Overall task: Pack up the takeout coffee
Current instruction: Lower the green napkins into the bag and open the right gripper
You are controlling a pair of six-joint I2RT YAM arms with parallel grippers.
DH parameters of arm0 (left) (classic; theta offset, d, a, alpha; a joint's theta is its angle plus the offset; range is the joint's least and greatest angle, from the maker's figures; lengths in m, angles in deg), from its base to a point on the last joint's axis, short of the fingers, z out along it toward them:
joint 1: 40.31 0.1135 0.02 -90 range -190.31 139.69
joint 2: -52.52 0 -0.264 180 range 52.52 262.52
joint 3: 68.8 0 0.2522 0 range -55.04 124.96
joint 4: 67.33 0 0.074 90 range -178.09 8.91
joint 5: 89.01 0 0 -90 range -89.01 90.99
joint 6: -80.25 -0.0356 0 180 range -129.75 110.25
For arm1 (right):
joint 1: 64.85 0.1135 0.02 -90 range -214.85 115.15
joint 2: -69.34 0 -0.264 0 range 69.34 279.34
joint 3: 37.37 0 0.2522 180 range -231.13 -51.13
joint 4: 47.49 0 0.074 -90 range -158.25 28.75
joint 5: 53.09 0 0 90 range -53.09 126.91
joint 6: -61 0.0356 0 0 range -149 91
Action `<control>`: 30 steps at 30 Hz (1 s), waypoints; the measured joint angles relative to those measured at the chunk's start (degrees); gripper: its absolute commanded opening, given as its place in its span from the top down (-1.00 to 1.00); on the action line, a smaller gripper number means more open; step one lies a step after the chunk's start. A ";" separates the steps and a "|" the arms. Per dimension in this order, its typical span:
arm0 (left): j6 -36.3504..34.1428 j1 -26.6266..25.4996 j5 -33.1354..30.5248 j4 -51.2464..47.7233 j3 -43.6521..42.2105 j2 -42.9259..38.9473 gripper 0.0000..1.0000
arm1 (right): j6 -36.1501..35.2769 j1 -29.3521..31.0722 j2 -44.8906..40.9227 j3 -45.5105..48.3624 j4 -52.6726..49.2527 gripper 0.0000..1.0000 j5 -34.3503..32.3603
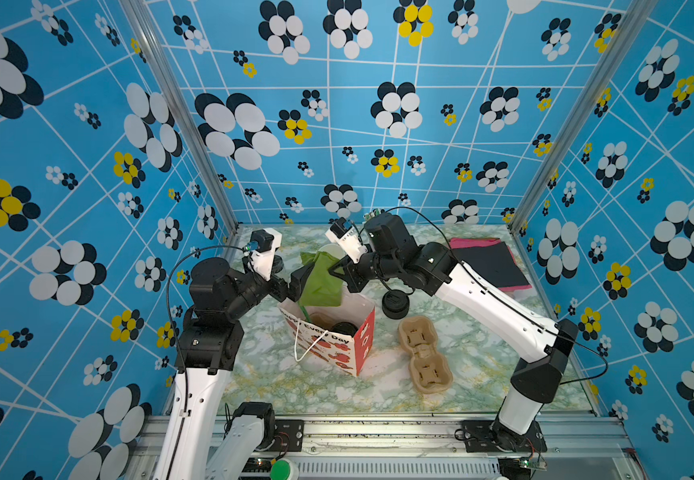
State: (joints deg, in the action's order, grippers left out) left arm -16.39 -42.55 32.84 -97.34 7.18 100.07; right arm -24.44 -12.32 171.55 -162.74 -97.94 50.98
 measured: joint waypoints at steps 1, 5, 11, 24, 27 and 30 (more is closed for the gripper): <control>0.00 0.00 -0.04 0.00 -0.02 0.00 -0.98 | -0.24 0.37 0.20 0.00 -0.11 1.00 -0.46; 0.00 0.00 -0.24 0.02 -0.02 0.00 -0.99 | -0.94 1.38 1.29 0.07 -0.39 1.00 -1.97; 0.22 0.00 -0.28 0.92 -0.02 0.00 -0.99 | -0.98 2.36 2.21 3.19 -0.37 0.89 -3.50; 1.51 0.04 -0.20 2.64 -0.13 0.92 -0.98 | -1.79 2.84 2.95 5.40 -0.85 -0.43 -2.84; 1.53 0.04 -0.20 2.73 -0.15 0.94 -0.99 | -2.05 2.84 2.84 5.40 -0.66 -0.52 -2.21; 1.53 0.04 -0.22 2.71 -0.15 0.94 -0.99 | -1.99 2.84 1.73 5.40 0.11 -0.58 -1.51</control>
State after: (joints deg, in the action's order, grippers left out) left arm -14.86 -42.51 32.62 -94.63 7.03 101.01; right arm -26.43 -9.48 173.28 -157.34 -97.83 49.47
